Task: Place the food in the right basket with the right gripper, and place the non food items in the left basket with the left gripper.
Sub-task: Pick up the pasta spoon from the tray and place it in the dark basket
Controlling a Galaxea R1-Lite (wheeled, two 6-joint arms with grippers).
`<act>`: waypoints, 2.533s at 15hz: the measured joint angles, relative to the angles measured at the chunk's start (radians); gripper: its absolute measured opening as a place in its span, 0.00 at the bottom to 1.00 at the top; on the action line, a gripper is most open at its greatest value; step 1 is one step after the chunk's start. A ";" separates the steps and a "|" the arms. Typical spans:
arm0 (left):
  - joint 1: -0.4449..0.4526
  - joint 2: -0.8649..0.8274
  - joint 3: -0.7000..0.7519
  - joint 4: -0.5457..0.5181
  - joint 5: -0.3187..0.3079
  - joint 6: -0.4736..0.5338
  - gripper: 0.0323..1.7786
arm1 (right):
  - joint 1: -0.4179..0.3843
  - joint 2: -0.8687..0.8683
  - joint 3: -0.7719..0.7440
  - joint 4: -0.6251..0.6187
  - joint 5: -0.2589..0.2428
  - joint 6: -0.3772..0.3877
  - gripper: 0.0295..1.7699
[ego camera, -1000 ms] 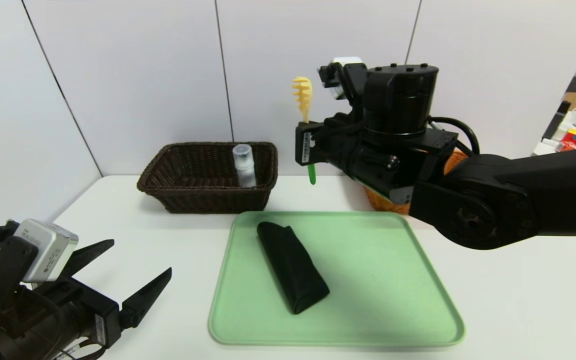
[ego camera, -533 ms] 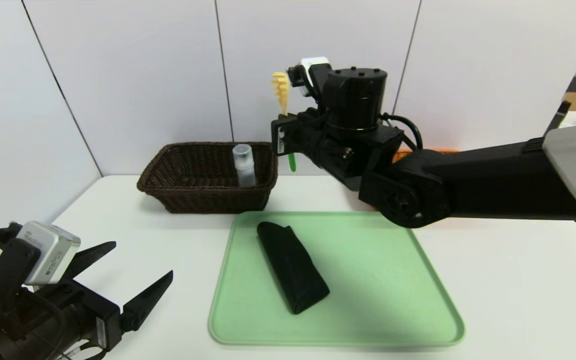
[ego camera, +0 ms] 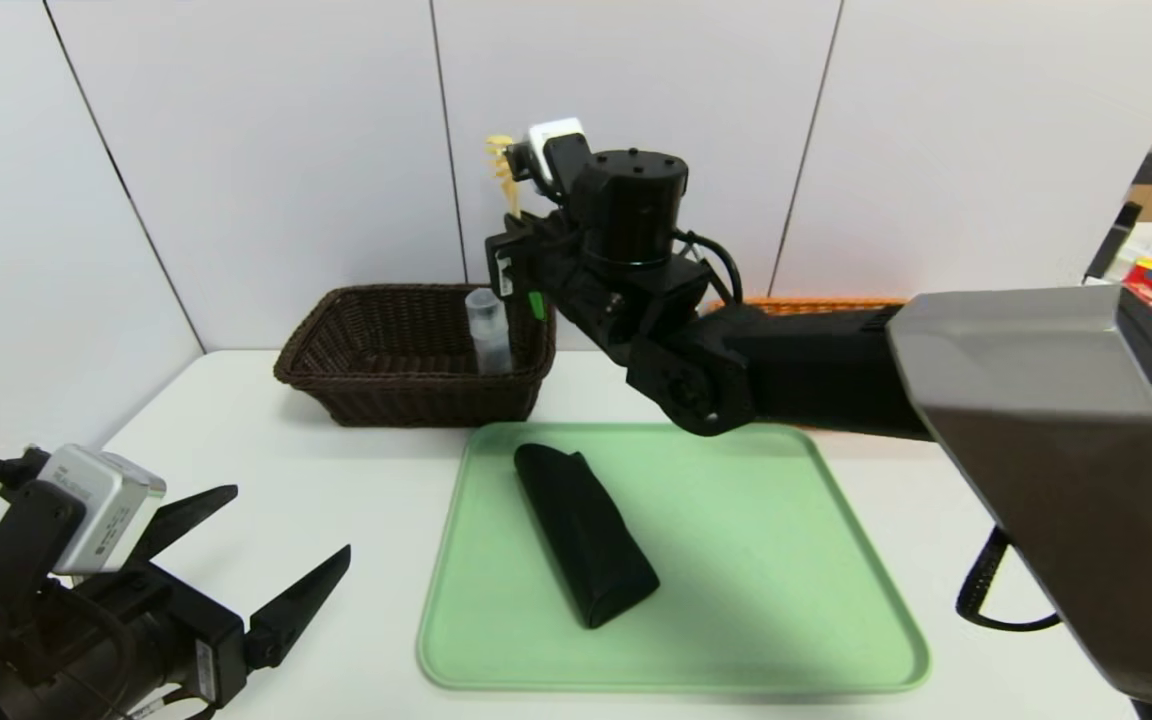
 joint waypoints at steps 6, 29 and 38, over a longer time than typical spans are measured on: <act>-0.003 -0.001 0.018 -0.003 0.000 0.000 0.95 | -0.006 0.092 -0.039 -0.003 0.038 -0.015 0.02; -0.003 0.001 0.019 -0.004 0.001 0.011 0.95 | 0.007 0.025 0.186 -0.112 0.010 -0.037 0.85; -0.004 0.006 0.019 -0.006 0.001 0.010 0.95 | -0.017 -0.056 0.319 -0.144 -0.003 -0.049 0.91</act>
